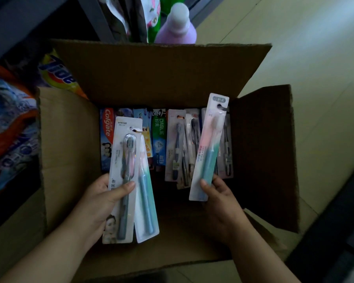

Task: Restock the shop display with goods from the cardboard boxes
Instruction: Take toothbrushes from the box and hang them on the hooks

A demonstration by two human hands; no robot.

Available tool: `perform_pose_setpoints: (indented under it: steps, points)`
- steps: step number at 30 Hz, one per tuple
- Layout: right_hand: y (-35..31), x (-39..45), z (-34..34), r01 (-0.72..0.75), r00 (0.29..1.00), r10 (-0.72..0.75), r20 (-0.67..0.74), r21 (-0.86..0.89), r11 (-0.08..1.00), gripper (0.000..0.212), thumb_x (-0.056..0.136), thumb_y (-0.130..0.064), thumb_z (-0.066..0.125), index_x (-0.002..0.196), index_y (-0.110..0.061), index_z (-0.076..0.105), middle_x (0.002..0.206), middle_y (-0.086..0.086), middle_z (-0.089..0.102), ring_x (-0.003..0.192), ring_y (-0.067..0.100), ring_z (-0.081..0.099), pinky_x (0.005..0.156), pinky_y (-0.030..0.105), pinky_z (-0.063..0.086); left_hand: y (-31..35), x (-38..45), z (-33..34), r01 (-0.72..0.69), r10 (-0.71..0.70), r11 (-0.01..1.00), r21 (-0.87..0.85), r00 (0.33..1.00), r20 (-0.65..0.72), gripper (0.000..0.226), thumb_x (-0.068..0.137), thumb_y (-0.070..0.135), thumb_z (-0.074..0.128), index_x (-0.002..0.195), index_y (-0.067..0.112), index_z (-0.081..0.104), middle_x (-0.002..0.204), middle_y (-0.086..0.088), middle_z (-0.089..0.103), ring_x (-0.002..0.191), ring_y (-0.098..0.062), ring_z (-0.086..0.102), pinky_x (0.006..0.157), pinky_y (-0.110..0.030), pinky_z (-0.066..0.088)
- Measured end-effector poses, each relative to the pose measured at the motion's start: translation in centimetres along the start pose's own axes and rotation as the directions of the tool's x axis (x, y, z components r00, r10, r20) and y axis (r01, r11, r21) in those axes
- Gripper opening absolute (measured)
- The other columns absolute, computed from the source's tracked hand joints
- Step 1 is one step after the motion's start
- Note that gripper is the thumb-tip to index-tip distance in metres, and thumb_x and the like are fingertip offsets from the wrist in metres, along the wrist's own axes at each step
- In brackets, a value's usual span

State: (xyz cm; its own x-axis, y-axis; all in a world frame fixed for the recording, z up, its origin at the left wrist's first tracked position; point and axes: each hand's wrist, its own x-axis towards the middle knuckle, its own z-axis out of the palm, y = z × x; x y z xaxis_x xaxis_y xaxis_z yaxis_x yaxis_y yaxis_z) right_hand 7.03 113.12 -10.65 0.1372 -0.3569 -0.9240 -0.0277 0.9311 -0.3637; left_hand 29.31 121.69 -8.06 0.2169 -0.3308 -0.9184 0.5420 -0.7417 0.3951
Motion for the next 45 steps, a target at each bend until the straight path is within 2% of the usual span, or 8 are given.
perform_pose_setpoints:
  steps: [8,11,16,24,29,35,39,45]
  points:
    - [-0.9,-4.4,2.5,0.055,0.975,-0.047,0.218,-0.029,0.998,0.048,0.065,-0.034,0.084,0.107,-0.019,0.068,0.098,0.003,0.071,0.088,0.015,0.068,0.067,0.027,0.055,2.7,-3.2,-0.1,-0.012,0.026,0.996,-0.088,0.986,0.166,0.039,0.065,0.016,0.069,0.103,0.018,0.062,0.091,-0.006,0.072,0.089,-0.022,0.068,0.071,-0.038,0.052]
    - [-0.5,-6.2,3.2,0.037,0.938,-0.021,0.347,-0.039,0.999,0.036,0.072,-0.026,0.070,0.106,-0.015,0.067,0.092,0.002,0.069,0.080,0.013,0.068,0.062,0.026,0.054,3.3,-4.0,-0.5,-0.005,0.035,0.994,-0.113,0.964,0.262,0.061,0.044,0.027,0.092,0.099,0.017,0.067,0.094,-0.008,0.074,0.086,-0.021,0.072,0.066,-0.034,0.057]
    - [0.2,-9.1,4.7,0.014,0.916,-0.021,0.400,0.021,1.000,0.048,0.075,-0.020,0.067,0.123,-0.022,0.060,0.111,0.005,0.069,0.098,0.023,0.069,0.073,0.036,0.056,3.6,-5.0,-1.3,0.051,0.040,0.973,-0.225,0.923,0.382,0.074,0.036,0.027,0.097,0.104,0.015,0.072,0.115,-0.016,0.068,0.105,-0.028,0.067,0.078,-0.040,0.059]
    - [1.1,-12.8,6.8,0.079,0.921,-0.111,0.374,0.098,0.992,0.049,0.085,-0.011,0.059,0.130,-0.029,0.054,0.123,0.010,0.065,0.111,0.032,0.063,0.090,0.050,0.053,3.3,-8.2,-2.2,0.086,0.023,0.952,-0.292,0.937,0.349,0.100,0.034,0.028,0.097,0.123,0.005,0.059,0.124,-0.021,0.062,0.114,-0.035,0.060,0.086,-0.047,0.055]
    - [1.7,-15.0,7.7,0.072,0.923,-0.100,0.372,0.090,0.993,0.045,0.085,-0.014,0.062,0.126,-0.031,0.057,0.118,0.008,0.067,0.109,0.031,0.064,0.091,0.053,0.053,2.7,-10.5,-3.3,0.106,-0.013,0.963,-0.247,0.936,0.351,0.079,0.049,0.027,0.093,0.119,0.005,0.063,0.123,-0.023,0.062,0.113,-0.036,0.060,0.084,-0.047,0.055]
    - [2.8,-17.7,8.5,0.099,0.907,-0.128,0.401,0.091,0.991,0.046,0.083,-0.016,0.066,0.127,-0.026,0.058,0.126,0.012,0.063,0.116,0.034,0.060,0.092,0.050,0.052,3.0,-13.6,-4.6,0.085,0.000,0.970,-0.229,0.938,0.346,0.100,0.028,0.030,0.098,0.119,0.006,0.063,0.115,-0.019,0.067,0.102,-0.030,0.068,0.074,-0.041,0.060]
    - [3.2,-18.7,9.3,0.093,0.924,-0.115,0.364,0.078,0.993,0.044,0.087,-0.013,0.065,0.129,-0.023,0.056,0.123,0.011,0.065,0.114,0.032,0.062,0.095,0.052,0.051,3.5,-15.4,-4.4,0.037,0.024,0.981,-0.188,0.950,0.312,0.040,0.074,0.022,0.068,0.113,0.015,0.064,0.104,-0.013,0.072,0.090,-0.023,0.072,0.071,-0.040,0.055]
    - [3.8,-18.9,10.4,0.105,0.943,-0.127,0.309,0.087,0.991,0.044,0.083,-0.012,0.064,0.126,-0.019,0.056,0.116,0.009,0.069,0.111,0.030,0.064,0.100,0.057,0.046,3.2,-15.3,-4.7,0.080,-0.047,0.988,-0.133,0.970,0.237,0.048,0.076,0.033,0.064,0.120,0.014,0.061,0.108,-0.015,0.071,0.098,-0.031,0.069,0.086,-0.049,0.051]
